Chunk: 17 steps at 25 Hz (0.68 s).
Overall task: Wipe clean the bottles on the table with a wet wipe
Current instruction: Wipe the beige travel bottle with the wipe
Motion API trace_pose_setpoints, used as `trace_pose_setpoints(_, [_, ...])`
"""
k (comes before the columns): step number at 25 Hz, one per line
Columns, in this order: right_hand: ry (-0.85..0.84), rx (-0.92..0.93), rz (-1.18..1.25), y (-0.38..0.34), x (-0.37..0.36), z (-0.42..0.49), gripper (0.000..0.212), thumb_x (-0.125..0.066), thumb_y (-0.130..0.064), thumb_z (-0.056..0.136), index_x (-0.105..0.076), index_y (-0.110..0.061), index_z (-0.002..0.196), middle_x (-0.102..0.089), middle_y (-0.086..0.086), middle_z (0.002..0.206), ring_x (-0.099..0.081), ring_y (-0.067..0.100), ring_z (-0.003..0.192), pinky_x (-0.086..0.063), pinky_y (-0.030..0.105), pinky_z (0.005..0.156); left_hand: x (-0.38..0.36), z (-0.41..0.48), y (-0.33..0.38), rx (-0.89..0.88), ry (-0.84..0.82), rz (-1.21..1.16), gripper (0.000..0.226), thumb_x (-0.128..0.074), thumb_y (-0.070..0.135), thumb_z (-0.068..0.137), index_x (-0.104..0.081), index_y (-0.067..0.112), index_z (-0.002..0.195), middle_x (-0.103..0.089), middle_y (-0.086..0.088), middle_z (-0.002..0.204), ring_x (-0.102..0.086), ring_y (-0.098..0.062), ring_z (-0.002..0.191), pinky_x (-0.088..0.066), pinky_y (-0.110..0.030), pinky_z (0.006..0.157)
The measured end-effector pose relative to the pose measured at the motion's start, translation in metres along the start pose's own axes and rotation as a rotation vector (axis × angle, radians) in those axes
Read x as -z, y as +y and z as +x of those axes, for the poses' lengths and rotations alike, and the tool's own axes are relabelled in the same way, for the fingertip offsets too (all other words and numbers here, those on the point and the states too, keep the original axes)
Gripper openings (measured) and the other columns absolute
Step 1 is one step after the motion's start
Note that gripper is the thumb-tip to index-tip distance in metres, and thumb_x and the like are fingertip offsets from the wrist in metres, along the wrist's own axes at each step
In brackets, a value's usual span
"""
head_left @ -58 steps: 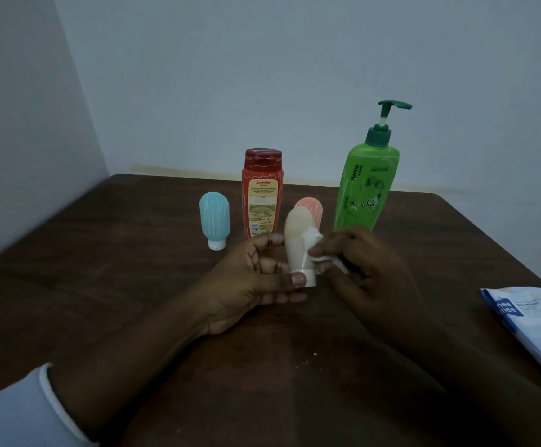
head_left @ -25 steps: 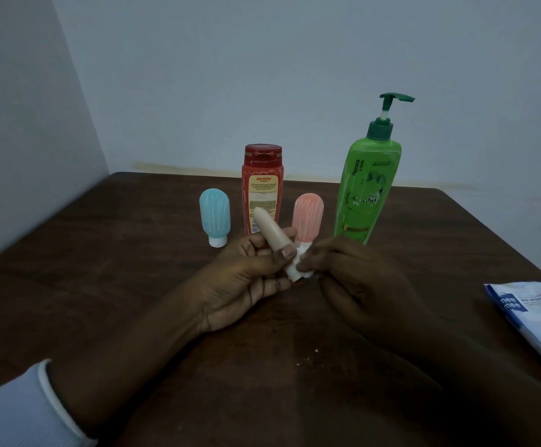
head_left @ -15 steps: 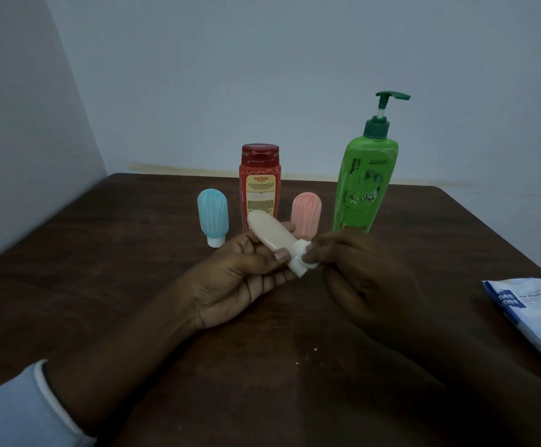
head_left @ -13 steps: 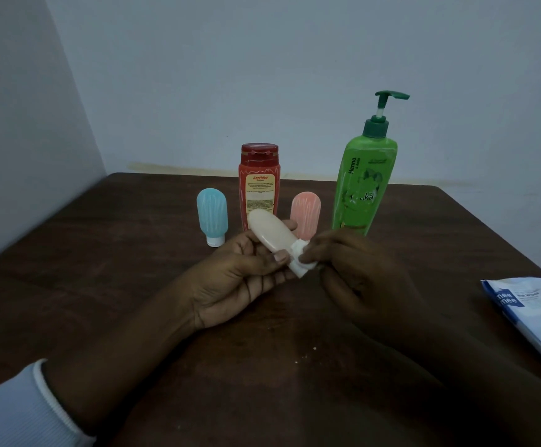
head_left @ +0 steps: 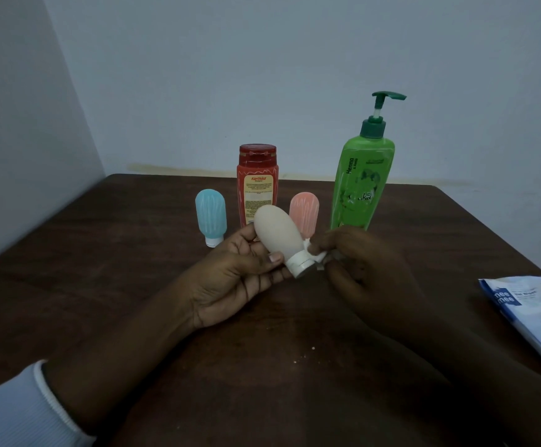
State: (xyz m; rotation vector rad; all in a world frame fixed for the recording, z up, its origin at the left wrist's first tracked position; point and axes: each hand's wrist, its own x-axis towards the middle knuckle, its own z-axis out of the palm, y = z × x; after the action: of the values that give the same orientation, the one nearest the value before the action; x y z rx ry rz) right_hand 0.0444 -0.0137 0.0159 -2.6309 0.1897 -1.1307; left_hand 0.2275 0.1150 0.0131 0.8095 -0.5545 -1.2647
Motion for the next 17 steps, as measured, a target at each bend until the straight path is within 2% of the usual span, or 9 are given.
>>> trace_pose_setpoints(2, [0.052, -0.026, 0.005, 0.003, 0.000, -0.001, 0.022, -0.055, -0.013, 0.087, -0.071, -0.009, 0.101, -0.070, 0.002, 0.102, -0.063, 0.008, 0.094, -0.051, 0.027, 0.081, 0.001, 0.001, 0.000, -0.004, 0.007, 0.002, 0.066, -0.055, -0.014, 0.079, -0.054, 0.015, 0.139, -0.075, -0.016, 0.123, -0.073, -0.028, 0.114, -0.064, -0.041, 0.086])
trace_pose_setpoints(4, [0.065, -0.019, 0.059, 0.000, 0.001, -0.002, 0.019, -0.061, -0.008, 0.086, -0.071, -0.009, 0.103, -0.069, 0.001, 0.105, -0.064, 0.010, 0.097, -0.051, 0.024, 0.082, 0.000, 0.000, 0.001, -0.011, 0.011, 0.002, 0.067, -0.056, -0.015, 0.078, -0.055, 0.017, 0.137, -0.076, -0.014, 0.122, -0.074, -0.027, 0.113, -0.064, -0.040, 0.087])
trace_pose_setpoints(7, [-0.010, 0.053, 0.069, -0.005, 0.001, -0.002, 0.024, -0.069, -0.005, 0.084, -0.069, -0.008, 0.107, -0.065, 0.002, 0.111, -0.062, 0.011, 0.104, -0.050, 0.021, 0.085, 0.000, 0.000, 0.001, -0.020, 0.011, 0.024, 0.066, -0.057, -0.014, 0.077, -0.055, 0.015, 0.136, -0.076, -0.015, 0.121, -0.075, -0.026, 0.110, -0.064, -0.040, 0.088])
trace_pose_setpoints(10, [-0.070, 0.129, -0.044, -0.003, 0.002, -0.003, 0.026, -0.070, -0.002, 0.084, -0.069, -0.008, 0.109, -0.062, 0.003, 0.116, -0.060, 0.015, 0.109, -0.050, 0.029, 0.088, -0.002, 0.000, 0.002, -0.004, 0.030, 0.014, 0.059, -0.063, -0.010, 0.079, -0.058, 0.010, 0.133, -0.075, -0.019, 0.121, -0.075, -0.029, 0.110, -0.064, -0.042, 0.088])
trace_pose_setpoints(12, [-0.111, 0.217, -0.120, -0.005, 0.000, -0.003, 0.025, -0.069, 0.000, 0.086, -0.071, -0.007, 0.110, -0.062, 0.006, 0.118, -0.060, 0.020, 0.109, -0.050, 0.033, 0.088, -0.004, 0.000, 0.000, 0.011, 0.026, -0.003, 0.055, -0.071, -0.003, 0.083, -0.058, 0.006, 0.136, -0.072, -0.022, 0.126, -0.073, -0.031, 0.113, -0.062, -0.045, 0.092])
trace_pose_setpoints(14, [-0.154, 0.291, -0.150, -0.008, 0.000, -0.002, 0.023, -0.067, -0.002, 0.089, -0.071, -0.006, 0.111, -0.063, 0.008, 0.118, -0.060, 0.022, 0.107, -0.050, 0.032, 0.089, -0.004, 0.001, -0.003, 0.017, 0.050, 0.021, 0.053, -0.070, 0.006, 0.088, -0.057, 0.005, 0.139, -0.071, -0.021, 0.129, -0.072, -0.030, 0.116, -0.061, -0.045, 0.093])
trace_pose_setpoints(17, [-0.141, 0.195, -0.070, -0.009, 0.001, -0.002, 0.023, -0.068, -0.007, 0.088, -0.071, -0.010, 0.110, -0.063, 0.003, 0.118, -0.061, 0.015, 0.108, -0.052, 0.030, 0.088, -0.002, 0.001, 0.000, 0.015, 0.066, 0.010, 0.055, -0.067, 0.005, 0.085, -0.057, 0.004, 0.139, -0.070, -0.021, 0.131, -0.072, -0.030, 0.117, -0.063, -0.045, 0.090])
